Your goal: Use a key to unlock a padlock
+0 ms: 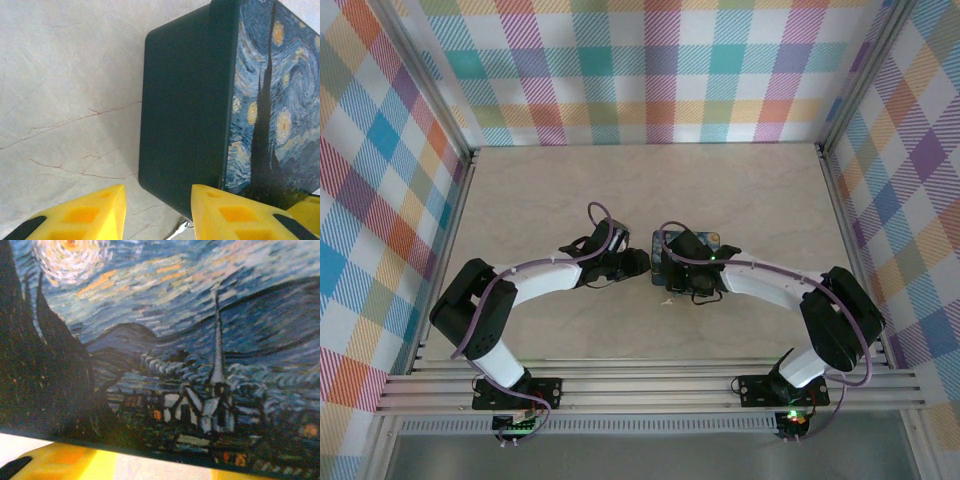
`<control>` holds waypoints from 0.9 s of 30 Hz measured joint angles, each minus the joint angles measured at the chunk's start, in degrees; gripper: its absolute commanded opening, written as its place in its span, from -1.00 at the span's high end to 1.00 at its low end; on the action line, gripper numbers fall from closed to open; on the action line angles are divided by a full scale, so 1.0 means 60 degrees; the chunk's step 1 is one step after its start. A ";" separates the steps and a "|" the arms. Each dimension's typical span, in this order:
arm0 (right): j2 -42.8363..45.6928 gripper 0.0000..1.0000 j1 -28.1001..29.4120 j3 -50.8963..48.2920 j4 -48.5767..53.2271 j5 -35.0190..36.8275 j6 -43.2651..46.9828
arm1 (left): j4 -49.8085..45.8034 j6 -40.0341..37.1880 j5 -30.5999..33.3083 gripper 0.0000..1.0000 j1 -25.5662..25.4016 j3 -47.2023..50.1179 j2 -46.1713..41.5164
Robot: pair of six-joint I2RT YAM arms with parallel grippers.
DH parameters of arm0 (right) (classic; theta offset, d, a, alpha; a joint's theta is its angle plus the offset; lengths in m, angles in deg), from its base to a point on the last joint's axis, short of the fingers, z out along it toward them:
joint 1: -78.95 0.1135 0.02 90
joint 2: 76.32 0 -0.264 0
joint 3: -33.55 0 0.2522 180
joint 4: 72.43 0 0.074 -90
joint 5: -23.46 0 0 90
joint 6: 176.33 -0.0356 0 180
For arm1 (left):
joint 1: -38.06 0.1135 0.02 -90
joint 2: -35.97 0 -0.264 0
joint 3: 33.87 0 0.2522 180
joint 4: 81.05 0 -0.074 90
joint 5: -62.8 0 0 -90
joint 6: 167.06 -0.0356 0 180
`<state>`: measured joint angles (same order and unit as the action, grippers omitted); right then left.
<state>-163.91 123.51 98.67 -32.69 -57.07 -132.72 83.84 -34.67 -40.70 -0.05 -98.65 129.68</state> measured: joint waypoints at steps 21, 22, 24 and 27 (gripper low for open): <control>-0.0011 0.04 0.0466 -0.1636 -0.2823 0.0838 -0.0874 | -0.0007 -0.0117 -0.0178 0.24 0.0000 0.0000 0.0036; -0.0011 0.07 0.0466 -0.1636 -0.2841 0.0838 -0.0834 | -0.0007 -0.0149 -0.0178 0.24 0.0000 0.0000 0.0036; -0.0011 0.16 0.0466 -0.1632 -0.2838 0.0838 -0.0696 | -0.0011 -0.0189 -0.0189 0.24 0.0000 0.0000 0.0036; -0.0011 0.43 0.0466 -0.1628 -0.2739 0.0831 -0.0484 | -0.0015 -0.0229 -0.0251 0.24 0.0000 0.0000 0.0036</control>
<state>-163.97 126.31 88.90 -49.13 -52.08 -135.63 83.76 -36.05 -42.21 -0.05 -98.65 129.90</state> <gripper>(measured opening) 0.352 0.381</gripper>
